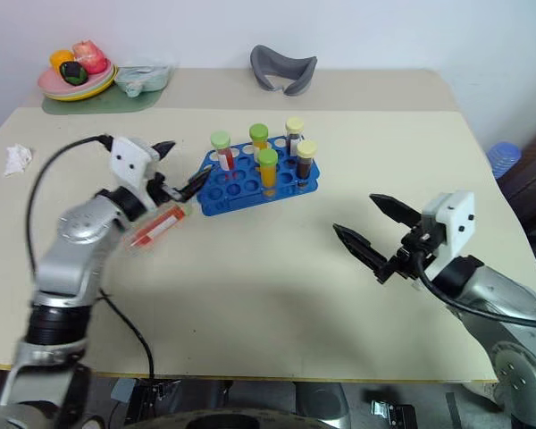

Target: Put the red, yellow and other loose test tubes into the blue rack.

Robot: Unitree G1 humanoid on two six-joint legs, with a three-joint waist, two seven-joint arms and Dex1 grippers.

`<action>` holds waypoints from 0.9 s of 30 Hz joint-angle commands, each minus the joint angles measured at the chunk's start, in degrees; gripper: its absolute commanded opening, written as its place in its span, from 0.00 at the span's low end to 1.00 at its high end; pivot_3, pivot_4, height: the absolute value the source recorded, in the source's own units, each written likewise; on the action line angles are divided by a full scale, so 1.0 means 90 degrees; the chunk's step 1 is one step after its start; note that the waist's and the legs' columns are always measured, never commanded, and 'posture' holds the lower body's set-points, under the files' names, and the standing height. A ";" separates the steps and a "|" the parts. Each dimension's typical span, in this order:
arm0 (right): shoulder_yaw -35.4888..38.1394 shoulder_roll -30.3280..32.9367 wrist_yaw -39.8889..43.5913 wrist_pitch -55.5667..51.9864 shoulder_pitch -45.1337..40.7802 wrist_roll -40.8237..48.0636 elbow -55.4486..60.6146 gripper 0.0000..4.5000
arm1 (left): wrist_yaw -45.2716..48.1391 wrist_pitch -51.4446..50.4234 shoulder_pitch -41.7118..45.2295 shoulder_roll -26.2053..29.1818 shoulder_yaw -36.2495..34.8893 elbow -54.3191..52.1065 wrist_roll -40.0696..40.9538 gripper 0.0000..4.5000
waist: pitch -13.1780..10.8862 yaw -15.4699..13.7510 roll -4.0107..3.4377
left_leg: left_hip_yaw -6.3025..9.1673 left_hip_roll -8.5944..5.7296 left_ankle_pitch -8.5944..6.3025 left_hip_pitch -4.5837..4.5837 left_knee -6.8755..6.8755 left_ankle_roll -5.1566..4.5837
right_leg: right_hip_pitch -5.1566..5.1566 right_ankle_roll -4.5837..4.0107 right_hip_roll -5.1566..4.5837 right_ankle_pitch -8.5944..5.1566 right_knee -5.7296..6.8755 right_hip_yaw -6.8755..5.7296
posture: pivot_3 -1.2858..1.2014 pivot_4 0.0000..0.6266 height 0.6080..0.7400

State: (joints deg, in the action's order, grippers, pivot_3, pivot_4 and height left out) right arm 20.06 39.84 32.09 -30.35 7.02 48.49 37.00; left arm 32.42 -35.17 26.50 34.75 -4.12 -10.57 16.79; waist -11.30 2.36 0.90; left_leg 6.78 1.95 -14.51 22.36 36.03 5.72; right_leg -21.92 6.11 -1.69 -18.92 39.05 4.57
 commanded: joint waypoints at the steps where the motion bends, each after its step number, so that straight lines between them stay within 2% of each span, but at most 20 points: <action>1: -0.0159 -0.0111 0.0141 0.0237 -0.0216 -0.0188 -0.0087 1.00 | 0.0884 -0.1458 0.0700 0.0945 0.0557 0.0357 0.0063 0.99 | -0.0002 0.0008 0.0003 | 0.0001 0.0000 0.0000 0.0002 0.0000 0.0000 | -0.0002 0.0000 0.0000 0.0000 0.0000 0.0000 | 0.52 0.24 1.00; 5: -0.0257 -0.0191 0.0248 0.0324 -0.0367 -0.0341 -0.0244 1.00 | 0.2236 -0.2141 0.1497 0.1909 0.1786 0.0765 -0.0079 0.99 | -0.0003 0.0016 -0.0001 | -0.0002 -0.0001 0.0000 0.0009 -0.0014 0.0000 | -0.0018 0.0000 0.0000 -0.0001 -0.0002 0.0004 | 0.52 0.24 1.00; 12: -0.0193 -0.0345 0.0263 0.0428 -0.0234 -0.0455 -0.0181 1.00 | 0.3843 -0.2647 0.2491 0.2509 0.2848 0.1130 -0.0111 0.99 | -0.0007 0.0025 0.0000 | -0.0003 0.0002 0.0000 0.0017 -0.0017 0.0001 | -0.0037 -0.0002 0.0004 -0.0001 0.0006 0.0004 | 0.52 0.24 1.00; 20: -0.0181 -0.0535 0.0090 0.0488 -0.0033 -0.0559 0.0037 1.00 | 0.4220 -0.2873 0.3268 0.2417 0.4072 0.1826 -0.1032 0.99 | -0.0009 0.0027 -0.0003 | -0.0003 0.0002 0.0000 0.0019 -0.0015 0.0000 | -0.0038 -0.0002 0.0005 -0.0001 0.0010 0.0006 | 0.52 0.24 1.00; 27: -0.0150 -0.0586 -0.0012 0.0485 0.0028 -0.0566 0.0124 1.00 | 0.4178 -0.3171 0.3531 0.2071 0.4358 0.2268 -0.1371 0.99 | -0.0008 0.0019 -0.0003 | -0.0003 0.0001 0.0000 0.0020 -0.0013 0.0000 | -0.0038 -0.0002 0.0004 -0.0001 0.0010 0.0006 | 0.52 0.24 1.00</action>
State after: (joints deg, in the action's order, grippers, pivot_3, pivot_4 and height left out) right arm 17.32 34.81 32.25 -27.14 7.07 43.41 35.88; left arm 70.52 -62.86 57.03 53.51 35.04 9.49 5.62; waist -11.37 2.52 0.87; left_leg 6.75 1.97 -14.51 22.54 35.92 5.72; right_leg -22.25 6.09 -1.65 -18.93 39.14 4.62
